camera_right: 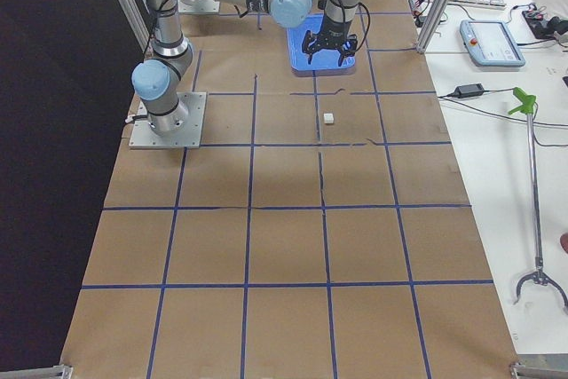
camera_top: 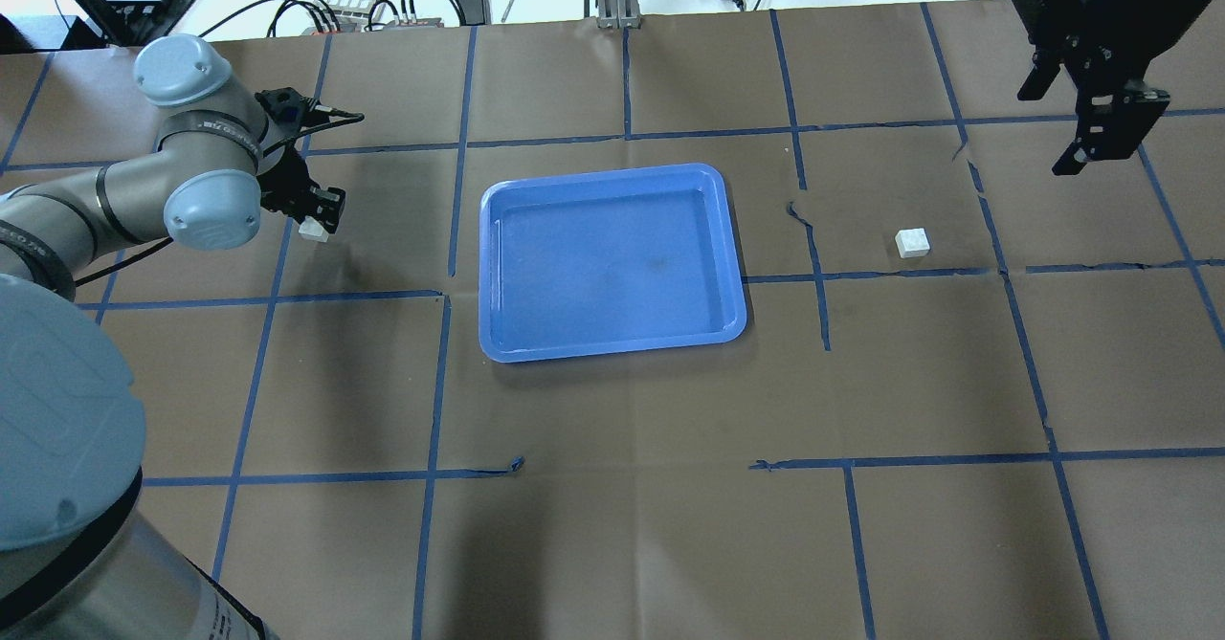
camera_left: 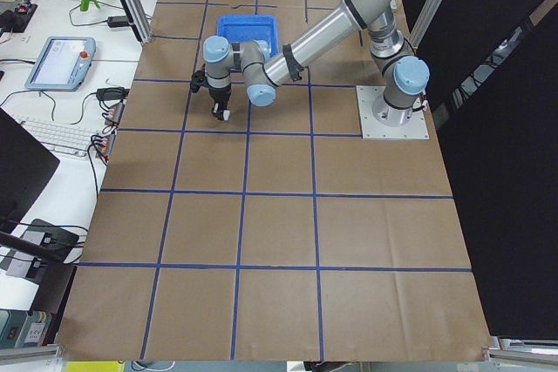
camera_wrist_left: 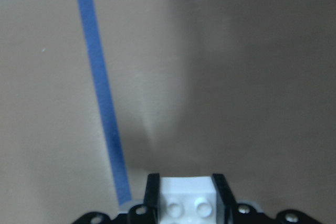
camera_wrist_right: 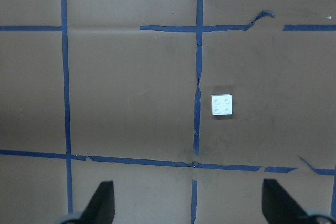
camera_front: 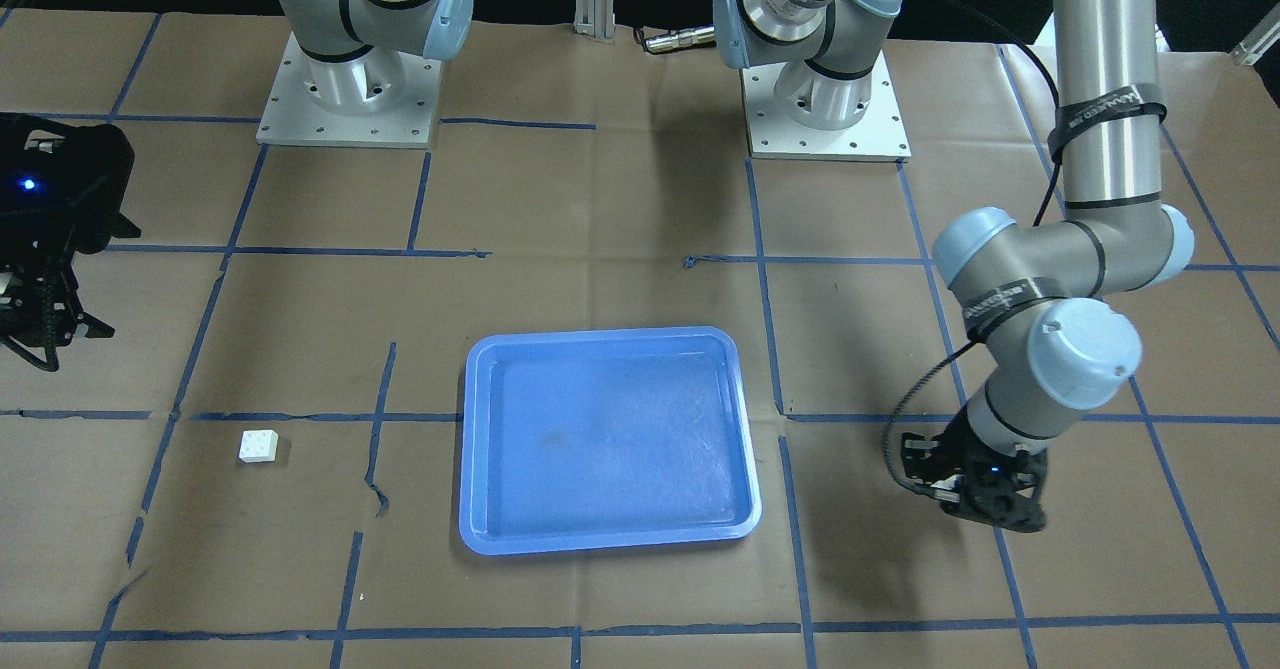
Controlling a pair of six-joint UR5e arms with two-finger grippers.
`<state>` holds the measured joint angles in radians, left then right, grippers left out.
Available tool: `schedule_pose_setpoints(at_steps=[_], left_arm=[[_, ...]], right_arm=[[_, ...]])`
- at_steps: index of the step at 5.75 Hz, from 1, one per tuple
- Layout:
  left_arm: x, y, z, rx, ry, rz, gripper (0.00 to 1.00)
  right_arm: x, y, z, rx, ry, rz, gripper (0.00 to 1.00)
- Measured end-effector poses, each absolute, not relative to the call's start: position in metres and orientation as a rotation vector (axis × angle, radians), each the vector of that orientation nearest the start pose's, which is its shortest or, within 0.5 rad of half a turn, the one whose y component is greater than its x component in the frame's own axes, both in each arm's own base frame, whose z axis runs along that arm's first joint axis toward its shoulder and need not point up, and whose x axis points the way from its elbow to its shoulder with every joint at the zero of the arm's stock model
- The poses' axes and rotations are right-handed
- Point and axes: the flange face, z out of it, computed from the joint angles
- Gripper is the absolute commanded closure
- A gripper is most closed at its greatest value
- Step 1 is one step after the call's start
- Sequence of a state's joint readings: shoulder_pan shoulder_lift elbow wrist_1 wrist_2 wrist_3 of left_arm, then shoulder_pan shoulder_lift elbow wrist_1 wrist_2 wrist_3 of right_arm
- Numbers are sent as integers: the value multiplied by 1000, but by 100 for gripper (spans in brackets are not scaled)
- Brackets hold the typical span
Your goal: Assemble white blocks and place on blue tray
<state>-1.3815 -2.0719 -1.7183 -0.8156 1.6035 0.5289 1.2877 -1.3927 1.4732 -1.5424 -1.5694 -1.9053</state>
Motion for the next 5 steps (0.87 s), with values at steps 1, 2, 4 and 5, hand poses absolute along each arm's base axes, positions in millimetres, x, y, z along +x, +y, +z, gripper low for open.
schedule_pose_setpoints(at_steps=[1,2,4,5], left_arm=[[-85,-636,230,866,2927,-185,92],[-162,-622,251,1333,2722,-230,91],[-259,-583,256,1985,2286,-229,89],[-291,-566,243,2168,2135,-197,85]], right_arm=[[-41,-578,412,-2256,2018,26,0],[-56,-584,380,-2268,1965,-56,0],[-91,-590,310,-2164,1891,-308,0],[-107,-597,273,-2060,1853,-455,0]])
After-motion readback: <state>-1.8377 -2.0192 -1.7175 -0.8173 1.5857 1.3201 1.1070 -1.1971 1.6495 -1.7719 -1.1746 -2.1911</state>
